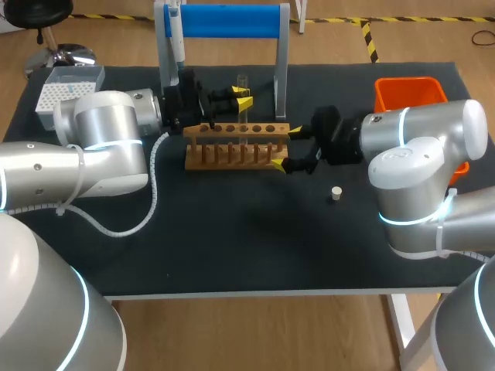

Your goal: Invert the test tube, pick up the pipette, mount the tip to pipette, aspirate from beaker and dispense into the tube, eject the tip, return the pipette, and cap with the stopper.

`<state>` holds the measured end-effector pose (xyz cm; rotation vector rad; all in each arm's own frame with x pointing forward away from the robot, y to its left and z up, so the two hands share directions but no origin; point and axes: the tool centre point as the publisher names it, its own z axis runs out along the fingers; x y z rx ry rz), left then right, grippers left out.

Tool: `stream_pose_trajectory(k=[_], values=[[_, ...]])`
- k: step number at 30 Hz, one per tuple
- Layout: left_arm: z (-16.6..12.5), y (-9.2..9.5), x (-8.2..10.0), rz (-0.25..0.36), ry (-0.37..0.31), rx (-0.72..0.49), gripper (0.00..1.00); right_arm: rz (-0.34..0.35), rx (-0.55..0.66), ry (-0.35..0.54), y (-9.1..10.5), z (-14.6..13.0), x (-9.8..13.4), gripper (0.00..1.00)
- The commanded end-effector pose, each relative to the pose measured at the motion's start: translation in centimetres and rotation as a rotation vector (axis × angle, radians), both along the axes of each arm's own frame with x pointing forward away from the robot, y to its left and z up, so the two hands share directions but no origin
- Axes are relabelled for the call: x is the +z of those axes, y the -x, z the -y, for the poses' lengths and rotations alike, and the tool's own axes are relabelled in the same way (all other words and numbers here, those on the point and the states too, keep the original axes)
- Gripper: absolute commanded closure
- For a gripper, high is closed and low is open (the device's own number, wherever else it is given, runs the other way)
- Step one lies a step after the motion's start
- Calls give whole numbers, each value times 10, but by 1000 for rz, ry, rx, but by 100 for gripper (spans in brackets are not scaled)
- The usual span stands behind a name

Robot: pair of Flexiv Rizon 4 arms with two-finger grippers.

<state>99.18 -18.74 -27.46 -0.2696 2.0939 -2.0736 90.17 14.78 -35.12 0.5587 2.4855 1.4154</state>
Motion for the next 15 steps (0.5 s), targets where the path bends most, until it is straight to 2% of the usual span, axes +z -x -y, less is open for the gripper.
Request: stream_pose_trajectory(k=[1, 15], values=[[2, -3, -5, 1, 6, -4, 100, -1, 2, 0, 0, 1, 0, 0], [2, -2, -16, -5, 4, -5, 100, -1, 2, 0, 0, 1, 0, 0]])
